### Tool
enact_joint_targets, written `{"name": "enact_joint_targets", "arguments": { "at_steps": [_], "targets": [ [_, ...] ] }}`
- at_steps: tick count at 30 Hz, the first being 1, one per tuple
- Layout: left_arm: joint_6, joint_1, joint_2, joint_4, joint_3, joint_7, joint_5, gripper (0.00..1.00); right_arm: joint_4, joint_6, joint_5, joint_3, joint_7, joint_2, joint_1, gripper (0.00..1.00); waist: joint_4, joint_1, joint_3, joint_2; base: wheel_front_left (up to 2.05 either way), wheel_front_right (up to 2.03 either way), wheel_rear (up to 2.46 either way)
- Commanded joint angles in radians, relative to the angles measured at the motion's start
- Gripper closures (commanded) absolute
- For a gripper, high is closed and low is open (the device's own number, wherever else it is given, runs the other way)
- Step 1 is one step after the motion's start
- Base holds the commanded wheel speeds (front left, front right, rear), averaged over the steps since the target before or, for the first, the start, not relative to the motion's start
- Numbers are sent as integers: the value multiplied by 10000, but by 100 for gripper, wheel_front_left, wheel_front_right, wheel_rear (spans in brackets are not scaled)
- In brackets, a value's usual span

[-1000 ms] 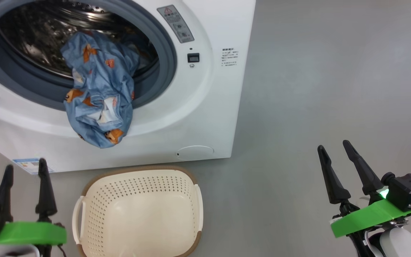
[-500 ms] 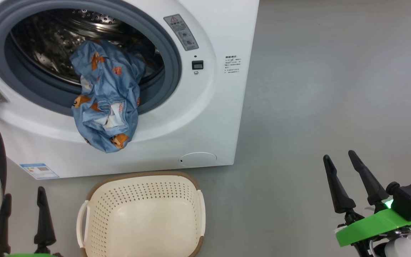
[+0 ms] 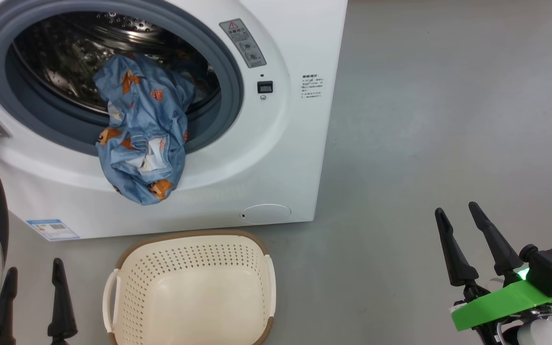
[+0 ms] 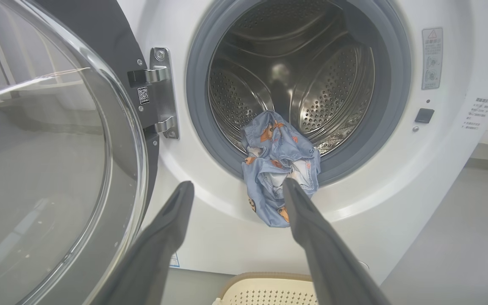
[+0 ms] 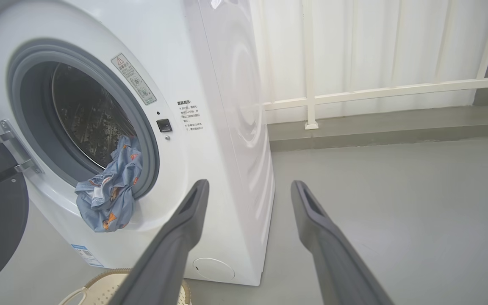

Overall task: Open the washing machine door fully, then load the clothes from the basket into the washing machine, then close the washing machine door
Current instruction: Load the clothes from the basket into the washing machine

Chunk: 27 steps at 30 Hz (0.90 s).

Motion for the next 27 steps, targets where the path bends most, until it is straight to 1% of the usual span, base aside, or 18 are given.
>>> {"name": "enact_joint_targets", "arguments": {
  "at_steps": [1, 11, 17, 27],
  "targets": [
    [8, -48, 152, -316, 359, -63, 15, 0, -262, 73, 75, 146, -80, -187, 31, 0, 2, 0, -5, -1, 0, 0, 0],
    [8, -33, 167, -352, 317, -63, 1, 0, -280, 73, 84, 182, -80, -204, 46, 0, -21, 0, 17, -1, 0, 0, 0],
    [8, -246, 223, -73, 208, -63, -122, 0, -290, 73, 74, 207, -80, -181, -14, 0, -53, 0, 152, -1, 0, 0, 0],
    [8, -1414, 558, 868, -151, -63, -560, 0, -376, 73, -30, 302, -80, -59, -465, 0, -196, 0, 1014, -1, 0, 0, 0]
  ]
}}
